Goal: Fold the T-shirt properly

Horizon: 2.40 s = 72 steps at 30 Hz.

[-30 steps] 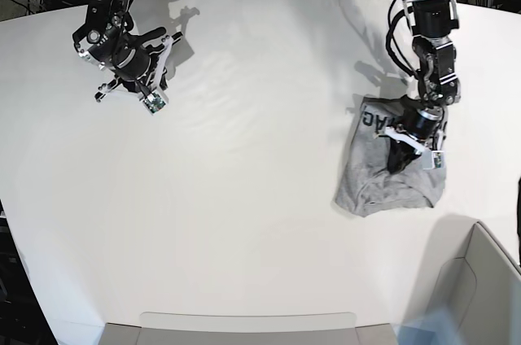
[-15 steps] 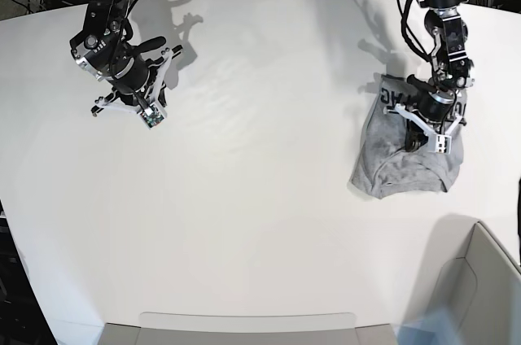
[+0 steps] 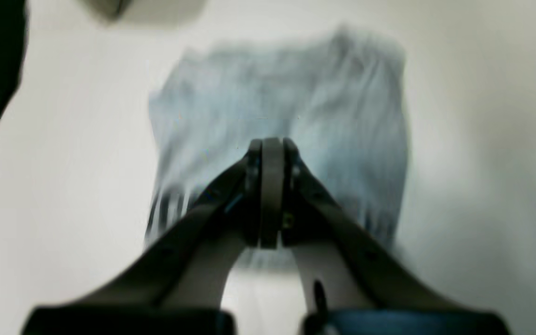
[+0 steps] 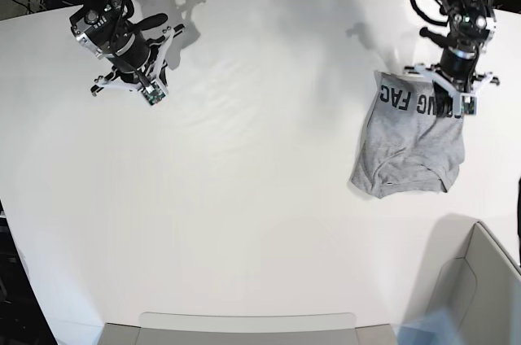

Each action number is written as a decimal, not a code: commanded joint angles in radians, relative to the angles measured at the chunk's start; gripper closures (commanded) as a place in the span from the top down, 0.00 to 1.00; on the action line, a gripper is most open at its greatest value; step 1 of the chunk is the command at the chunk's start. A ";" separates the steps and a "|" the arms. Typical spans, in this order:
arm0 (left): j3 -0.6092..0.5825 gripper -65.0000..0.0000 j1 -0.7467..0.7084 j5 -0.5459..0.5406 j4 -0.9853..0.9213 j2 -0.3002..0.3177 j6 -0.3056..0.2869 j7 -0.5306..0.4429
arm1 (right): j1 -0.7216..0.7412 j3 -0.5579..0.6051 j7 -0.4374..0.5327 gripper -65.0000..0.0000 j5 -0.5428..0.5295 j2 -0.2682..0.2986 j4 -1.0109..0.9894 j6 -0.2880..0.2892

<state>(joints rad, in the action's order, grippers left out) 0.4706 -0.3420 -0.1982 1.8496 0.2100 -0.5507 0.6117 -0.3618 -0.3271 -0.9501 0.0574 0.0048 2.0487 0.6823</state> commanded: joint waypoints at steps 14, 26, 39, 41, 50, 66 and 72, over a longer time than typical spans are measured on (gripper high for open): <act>0.017 0.00 -0.500 -0.010 0.069 -0.129 -0.006 -0.229 | -0.428 -0.053 0.510 0.00 -0.011 -0.154 0.017 0.009; 0.026 0.00 -0.652 -0.004 -0.184 -0.214 -0.147 -0.479 | -0.653 -0.142 0.673 0.00 -0.143 -0.161 -0.003 0.010; 0.072 0.00 -0.520 0.141 -0.657 -0.222 -0.147 -0.649 | -0.692 -0.140 0.965 0.00 -0.161 -0.157 -0.392 0.010; 0.089 0.00 -0.461 0.176 -0.744 -0.209 -0.147 -0.649 | -0.672 -0.140 1.001 0.00 -0.140 -0.157 -0.474 0.010; 0.113 0.00 -0.170 0.325 -1.295 -0.085 -0.147 -0.724 | -0.398 -0.307 1.074 0.00 0.031 -0.157 -0.923 0.010; 0.106 0.00 0.148 0.702 -1.850 0.058 0.232 -0.878 | 0.079 -0.924 1.253 0.00 0.801 0.070 -1.733 -0.214; 0.115 0.00 0.171 0.708 -1.850 0.029 0.271 -0.798 | 0.183 -0.927 1.250 0.00 1.186 0.183 -1.965 -0.708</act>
<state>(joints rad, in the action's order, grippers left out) 0.5842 -0.1608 0.5091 0.0013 0.2356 -0.2764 -0.1841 -0.1883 -1.2518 0.2817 1.2591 0.1650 0.0696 -0.0303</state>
